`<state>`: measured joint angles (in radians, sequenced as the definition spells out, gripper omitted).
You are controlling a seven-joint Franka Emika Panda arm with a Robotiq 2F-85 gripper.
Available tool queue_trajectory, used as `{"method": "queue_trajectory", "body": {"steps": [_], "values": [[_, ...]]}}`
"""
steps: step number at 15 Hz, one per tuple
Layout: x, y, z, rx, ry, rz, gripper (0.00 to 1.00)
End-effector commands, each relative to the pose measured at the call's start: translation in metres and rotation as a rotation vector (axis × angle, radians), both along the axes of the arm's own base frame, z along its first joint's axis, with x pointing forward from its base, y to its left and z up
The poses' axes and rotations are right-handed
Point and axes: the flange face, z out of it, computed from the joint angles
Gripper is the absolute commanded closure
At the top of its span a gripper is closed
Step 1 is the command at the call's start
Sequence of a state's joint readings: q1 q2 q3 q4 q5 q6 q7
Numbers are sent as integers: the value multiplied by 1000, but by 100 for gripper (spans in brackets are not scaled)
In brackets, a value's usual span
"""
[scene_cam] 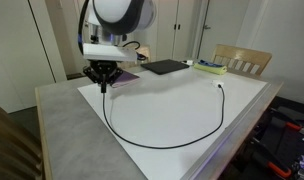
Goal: Unwind the charging cable
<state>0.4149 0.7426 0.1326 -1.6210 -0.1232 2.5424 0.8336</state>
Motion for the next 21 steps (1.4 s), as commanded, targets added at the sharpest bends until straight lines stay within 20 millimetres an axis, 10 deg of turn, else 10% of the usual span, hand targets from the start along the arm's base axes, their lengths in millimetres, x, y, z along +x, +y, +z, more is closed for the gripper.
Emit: {"method": "queue_trajectory", "body": {"steps": [1,6,7,18,21], "values": [[10,37,-12,44,-13,195,99],[8,67,-31,131,3,465,99],[10,69,-32,140,7,492,71],[45,19,23,30,-40,312,2],[51,1,34,-9,-16,201,0]]}}
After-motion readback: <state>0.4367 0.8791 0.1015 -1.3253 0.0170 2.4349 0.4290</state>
